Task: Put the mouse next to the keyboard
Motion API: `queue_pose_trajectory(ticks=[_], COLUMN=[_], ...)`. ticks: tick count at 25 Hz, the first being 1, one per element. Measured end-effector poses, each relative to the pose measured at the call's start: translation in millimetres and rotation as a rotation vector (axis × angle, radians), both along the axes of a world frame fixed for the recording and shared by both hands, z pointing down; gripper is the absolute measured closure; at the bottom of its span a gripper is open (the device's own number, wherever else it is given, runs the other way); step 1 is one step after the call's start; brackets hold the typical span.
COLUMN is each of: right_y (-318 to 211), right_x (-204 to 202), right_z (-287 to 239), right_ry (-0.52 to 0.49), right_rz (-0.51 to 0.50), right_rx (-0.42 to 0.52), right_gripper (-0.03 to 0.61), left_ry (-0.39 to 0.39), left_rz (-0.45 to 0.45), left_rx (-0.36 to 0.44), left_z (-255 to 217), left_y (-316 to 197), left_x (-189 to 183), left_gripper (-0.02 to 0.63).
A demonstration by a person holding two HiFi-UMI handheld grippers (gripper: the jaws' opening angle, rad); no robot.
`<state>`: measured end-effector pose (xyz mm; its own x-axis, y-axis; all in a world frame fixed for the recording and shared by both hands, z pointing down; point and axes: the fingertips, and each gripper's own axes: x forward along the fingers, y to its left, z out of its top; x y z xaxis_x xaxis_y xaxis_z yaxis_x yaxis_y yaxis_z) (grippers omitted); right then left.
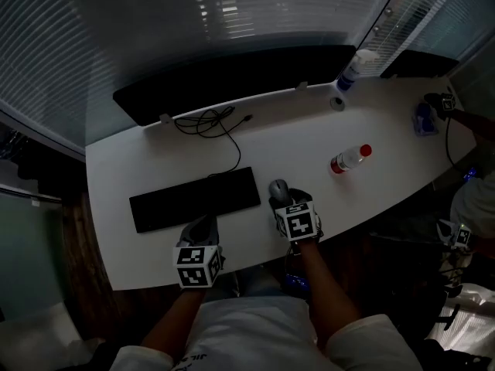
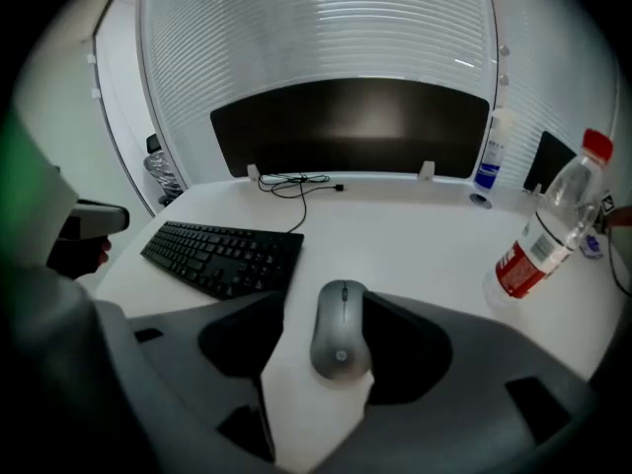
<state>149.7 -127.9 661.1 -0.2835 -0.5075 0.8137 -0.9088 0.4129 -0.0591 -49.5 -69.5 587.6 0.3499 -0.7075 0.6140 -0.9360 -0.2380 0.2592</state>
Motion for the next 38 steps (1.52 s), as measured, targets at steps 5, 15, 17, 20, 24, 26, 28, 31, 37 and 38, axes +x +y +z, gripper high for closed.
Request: queue_pose_trajectory(ticks=[5, 15, 17, 20, 24, 26, 28, 31, 37, 38], right_y=[18, 68, 77, 83, 90, 93, 92, 91, 92, 93], right_x=[-35, -130, -144, -156, -163, -166, -168, -170, -170, -171], right_z=[-42, -81, -91, -98, -102, -103, -105, -106, -107, -106], right_ry=[-0.030, -0.168, -0.188, -0.206, -0.215, -0.215, -0.211, -0.203, -0.202, -0.200], right_rz=[-0.030, -0.205, -0.227, -0.247, -0.253, -0.255, -0.256, -0.259, -0.258, -0.258], right_rx=[0.066, 0.094, 0.095, 0.109, 0.112, 0.115, 0.127, 0.139, 0.137, 0.135], right_gripper=[0.516, 0.574, 0.574, 0.574, 0.574, 0.574, 0.574, 0.575, 0.575, 0.575], left_ry=[-0.010, -0.015, -0.013, -0.009, -0.003, -0.004, -0.004, -0.006, -0.006, -0.006], left_rz=[-0.014, -0.093, -0.105, -0.122, -0.133, -0.132, -0.127, -0.122, -0.120, -0.120], left_rx=[0.010, 0.010, 0.017, 0.036, 0.047, 0.050, 0.054, 0.059, 0.062, 0.065], left_z=[-14, -28, -35, -43, -48, -49, -51, -53, -53, -53], left_y=[9, 46, 50, 49, 51, 54, 54, 55, 54, 54], left_x=[-14, -49, -54, -61, -64, -65, -65, -66, -67, -68], left_gripper=[0.607, 0.607, 0.609, 0.608, 0.607, 0.607, 0.607, 0.607, 0.608, 0.607])
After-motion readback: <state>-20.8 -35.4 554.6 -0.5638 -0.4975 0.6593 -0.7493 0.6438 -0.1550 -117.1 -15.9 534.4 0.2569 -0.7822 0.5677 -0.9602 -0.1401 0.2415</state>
